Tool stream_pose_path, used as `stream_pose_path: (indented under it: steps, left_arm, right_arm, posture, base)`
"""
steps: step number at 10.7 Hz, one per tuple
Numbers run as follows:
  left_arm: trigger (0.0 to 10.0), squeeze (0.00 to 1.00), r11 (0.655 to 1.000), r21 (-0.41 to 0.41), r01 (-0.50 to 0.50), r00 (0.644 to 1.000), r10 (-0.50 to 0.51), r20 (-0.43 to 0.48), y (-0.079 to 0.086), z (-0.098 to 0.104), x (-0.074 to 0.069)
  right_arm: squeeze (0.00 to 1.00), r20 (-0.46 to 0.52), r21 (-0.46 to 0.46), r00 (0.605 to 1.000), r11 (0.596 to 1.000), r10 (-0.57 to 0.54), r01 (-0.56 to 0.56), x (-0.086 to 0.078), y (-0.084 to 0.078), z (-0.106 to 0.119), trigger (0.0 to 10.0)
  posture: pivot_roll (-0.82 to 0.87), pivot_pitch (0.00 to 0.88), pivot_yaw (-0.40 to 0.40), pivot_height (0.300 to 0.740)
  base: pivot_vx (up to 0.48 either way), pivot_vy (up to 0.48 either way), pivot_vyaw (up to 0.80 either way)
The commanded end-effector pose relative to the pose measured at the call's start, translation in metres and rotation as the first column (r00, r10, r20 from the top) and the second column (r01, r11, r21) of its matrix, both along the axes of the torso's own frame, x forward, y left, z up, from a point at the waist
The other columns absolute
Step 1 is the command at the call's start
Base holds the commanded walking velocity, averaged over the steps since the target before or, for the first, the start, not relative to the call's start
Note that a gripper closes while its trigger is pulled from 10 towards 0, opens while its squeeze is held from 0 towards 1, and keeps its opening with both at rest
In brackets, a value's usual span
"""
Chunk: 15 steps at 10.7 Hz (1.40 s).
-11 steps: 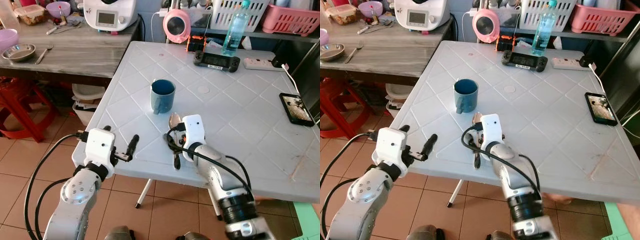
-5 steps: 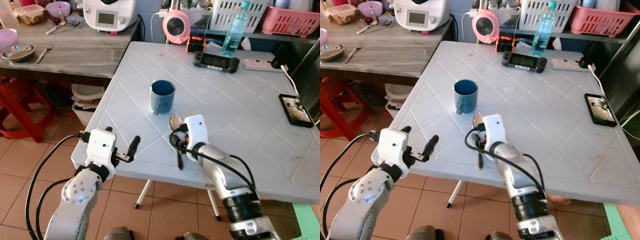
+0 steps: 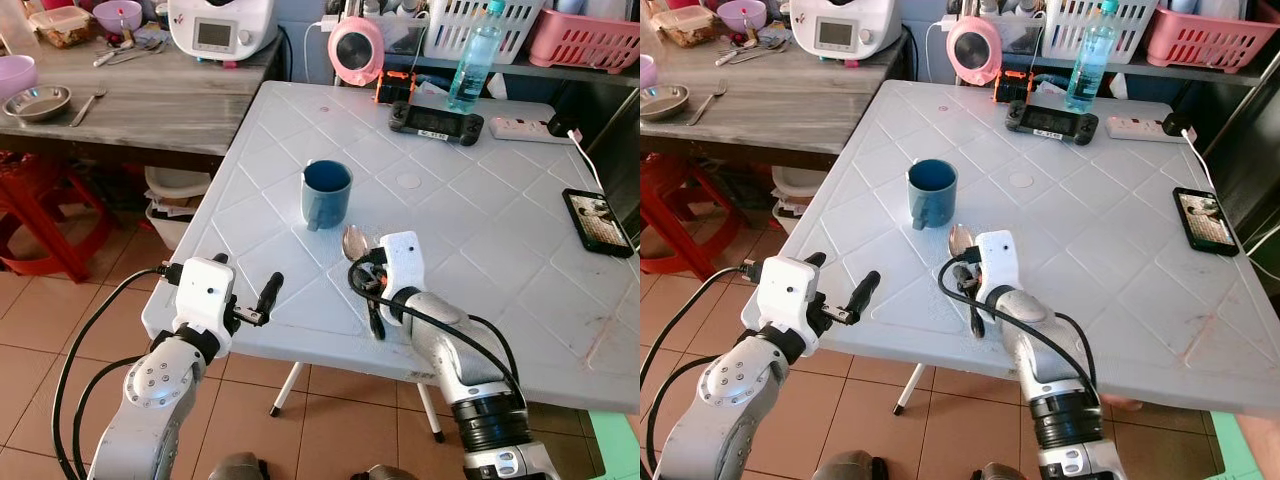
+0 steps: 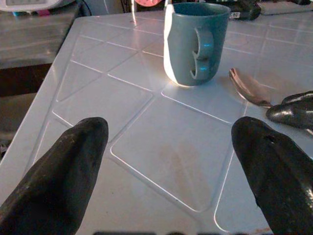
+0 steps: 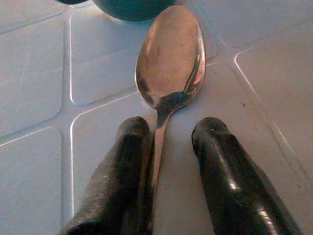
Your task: Setting the table
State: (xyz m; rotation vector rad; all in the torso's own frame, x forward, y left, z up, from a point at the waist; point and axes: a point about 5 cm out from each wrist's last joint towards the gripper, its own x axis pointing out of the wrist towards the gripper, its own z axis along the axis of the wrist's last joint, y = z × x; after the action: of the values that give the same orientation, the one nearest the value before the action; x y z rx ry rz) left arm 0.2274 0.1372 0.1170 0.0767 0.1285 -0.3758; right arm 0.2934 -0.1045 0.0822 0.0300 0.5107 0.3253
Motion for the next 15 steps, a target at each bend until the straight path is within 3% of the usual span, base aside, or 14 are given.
stream_pose_path:
  steps: [1,5,6,8,10,12,13,14,15]
  left_arm:
    - [10.0,0.0,1.0,-0.002,0.027,1.0,-0.027,-0.002,-0.002,0.001,0.001]
    - [10.0,0.0,0.996,-0.027,0.084,0.996,-0.084,0.01,-0.007,0.004,-0.001]
    - [10.0,0.0,0.987,-0.057,0.153,0.988,-0.152,0.015,-0.012,0.006,-0.005]
    - [10.0,0.0,0.97,-0.041,0.239,0.971,-0.239,0.024,-0.019,0.007,-0.01]
    - [10.0,0.0,0.974,-0.025,0.223,0.974,-0.223,0.032,-0.017,0.007,-0.008]
    - [10.0,0.0,0.985,-0.03,0.171,0.984,-0.169,0.054,-0.013,0.009,-0.002]
    - [10.0,0.0,0.989,-0.018,0.147,0.988,-0.146,0.049,-0.011,0.007,0.0]
    - [10.0,0.0,0.995,-0.007,0.097,0.994,-0.096,0.045,-0.005,0.005,0.005]
    - [10.0,0.0,0.997,-0.001,0.078,0.996,-0.078,0.045,-0.003,0.005,0.007]
  right_arm:
    - [0.0,-0.148,-0.028,0.989,0.999,-0.029,0.025,-0.014,-0.007,-0.028,0.0]
    - [0.0,-0.168,-0.027,0.982,0.996,-0.085,0.082,-0.016,-0.012,-0.031,0.0]
    - [0.0,-0.171,-0.025,0.98,0.995,-0.097,0.094,-0.015,-0.013,-0.032,0.0]
    - [0.0,-0.167,-0.028,0.98,0.994,-0.105,0.101,-0.015,-0.015,-0.032,0.0]
    - [0.0,-0.164,-0.028,0.975,0.989,-0.148,0.145,-0.015,-0.019,-0.032,0.0]
    - [0.0,-0.169,0.033,0.956,0.968,-0.241,0.25,-0.015,-0.027,-0.028,0.0]
    - [0.0,-0.133,0.038,0.955,0.962,-0.264,0.271,-0.013,-0.029,-0.021,0.0]
    - [0.0,-0.019,0.051,0.956,0.955,-0.292,0.293,-0.011,-0.033,-0.001,0.0]
    - [0.0,0.055,0.02,0.961,0.963,-0.271,0.27,-0.012,-0.033,0.007,1.3]
  posture:
    - [0.09,0.02,-0.008,0.74]
    - [0.09,0.014,-0.012,0.74]
    - [0.09,0.012,-0.012,0.74]
    - [0.09,0.009,-0.011,0.74]
    - [0.08,0.008,-0.008,0.74]
    - [0.08,0.002,-0.009,0.74]
    - [0.08,0.0,-0.014,0.74]
    - [0.07,0.0,-0.017,0.74]
    - [0.07,0.0,-0.02,0.74]
  base:
    - [0.0,0.0,0.0]
    - [0.0,0.0,0.0]
    - [0.0,0.0,0.0]
    - [0.0,0.0,0.0]
    - [0.0,0.0,0.0]
    - [0.0,0.0,0.0]
    - [0.0,0.0,0.0]
    - [0.0,0.0,0.0]
    - [0.0,0.0,0.0]
